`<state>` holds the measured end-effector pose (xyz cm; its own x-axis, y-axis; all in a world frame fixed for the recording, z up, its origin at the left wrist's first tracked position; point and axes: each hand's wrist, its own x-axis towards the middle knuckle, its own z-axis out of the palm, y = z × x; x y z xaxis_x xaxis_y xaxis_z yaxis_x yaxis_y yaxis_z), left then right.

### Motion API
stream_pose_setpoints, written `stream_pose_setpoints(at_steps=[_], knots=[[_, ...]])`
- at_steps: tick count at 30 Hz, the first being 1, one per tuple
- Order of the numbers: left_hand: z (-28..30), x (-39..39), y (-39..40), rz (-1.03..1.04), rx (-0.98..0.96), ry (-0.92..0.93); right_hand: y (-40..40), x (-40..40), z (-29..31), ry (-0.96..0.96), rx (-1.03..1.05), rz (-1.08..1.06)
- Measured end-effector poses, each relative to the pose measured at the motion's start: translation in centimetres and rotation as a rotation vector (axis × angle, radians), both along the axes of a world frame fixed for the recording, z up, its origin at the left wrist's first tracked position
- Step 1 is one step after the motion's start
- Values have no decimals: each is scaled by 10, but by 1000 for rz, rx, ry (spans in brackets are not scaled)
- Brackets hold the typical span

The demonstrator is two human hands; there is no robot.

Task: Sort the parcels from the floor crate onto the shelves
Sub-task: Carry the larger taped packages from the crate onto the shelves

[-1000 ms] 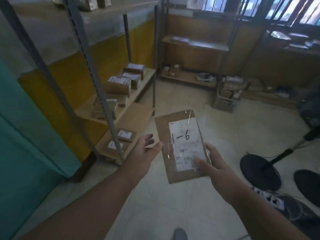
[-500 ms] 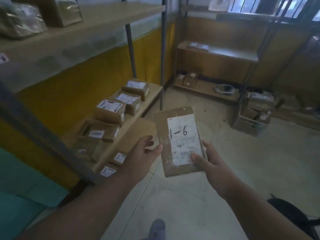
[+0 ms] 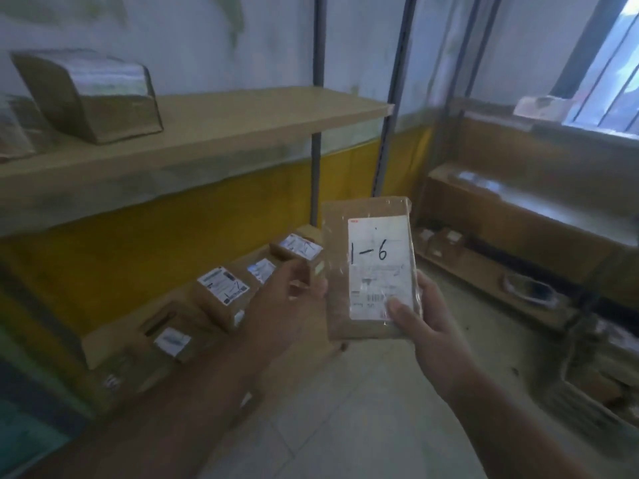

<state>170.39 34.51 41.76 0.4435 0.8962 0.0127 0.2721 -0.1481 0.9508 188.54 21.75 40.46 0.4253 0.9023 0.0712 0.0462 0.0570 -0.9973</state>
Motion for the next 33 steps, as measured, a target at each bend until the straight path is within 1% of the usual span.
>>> stream_pose_setpoints(at_steps=[4,7,10,13,18,20,24,27,31,33], knots=[[25,29,4,224,88,-49,50,54,25,-28,46,222],[48,40,-3,333,123,-87,83,76,55,-56,96,358],[75,34,-8,464,289,0,109,78,84,-72,167,454],[96,11,-9,577,409,126,137,62,117,-94,202,513],[119,-26,-2,671,527,346,186,22,169,-256,213,537],[128,-38,6,703,546,377,204,8,189,-278,204,525],[140,-45,21,756,555,454,255,-15,223,-191,140,527],[148,-44,30,793,571,534,296,-28,242,-289,29,571],[147,-37,39,873,568,564,343,-42,254,-306,-69,677],[143,-33,43,908,556,579,360,-48,257,-350,-120,715]])
